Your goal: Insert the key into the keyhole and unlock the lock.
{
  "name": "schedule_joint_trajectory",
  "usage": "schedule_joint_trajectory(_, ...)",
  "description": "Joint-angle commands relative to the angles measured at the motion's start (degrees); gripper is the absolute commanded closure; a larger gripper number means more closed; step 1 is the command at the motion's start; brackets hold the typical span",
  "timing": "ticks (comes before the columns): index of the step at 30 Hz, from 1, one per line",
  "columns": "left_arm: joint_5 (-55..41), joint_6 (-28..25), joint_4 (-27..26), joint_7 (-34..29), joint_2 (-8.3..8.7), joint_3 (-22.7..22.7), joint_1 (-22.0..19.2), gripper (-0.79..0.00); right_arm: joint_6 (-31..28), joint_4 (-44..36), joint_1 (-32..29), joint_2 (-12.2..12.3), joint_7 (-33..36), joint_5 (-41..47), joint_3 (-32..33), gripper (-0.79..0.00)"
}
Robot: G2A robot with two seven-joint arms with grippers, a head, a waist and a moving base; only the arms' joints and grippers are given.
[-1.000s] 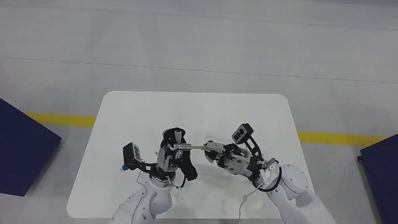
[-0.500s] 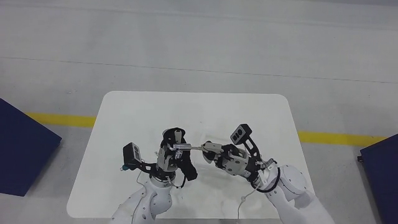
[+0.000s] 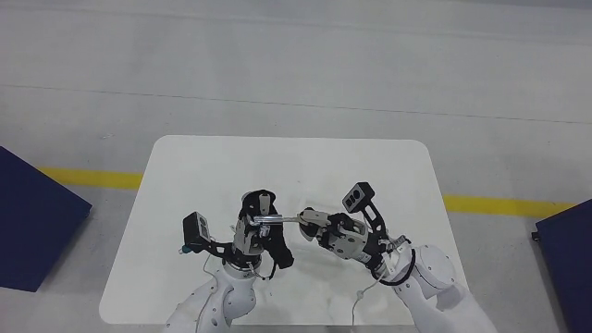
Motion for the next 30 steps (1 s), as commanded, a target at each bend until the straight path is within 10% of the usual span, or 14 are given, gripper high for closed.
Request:
schedule_joint_trajectory(1,0.0,0.0,0.0,0.0,0.0,0.0,0.0,0.0,-0.6,-0.09,-0.11,-0.02,0.04,-0.67,0.07,0.0)
schedule_joint_trajectory(30,5.21,6.62,-3.28,-3.62,-0.26,-4.46,2.84,0.0,-1.55,-2.29,-2.22,-0.5,-4.89,-5.12,-0.06,0.0)
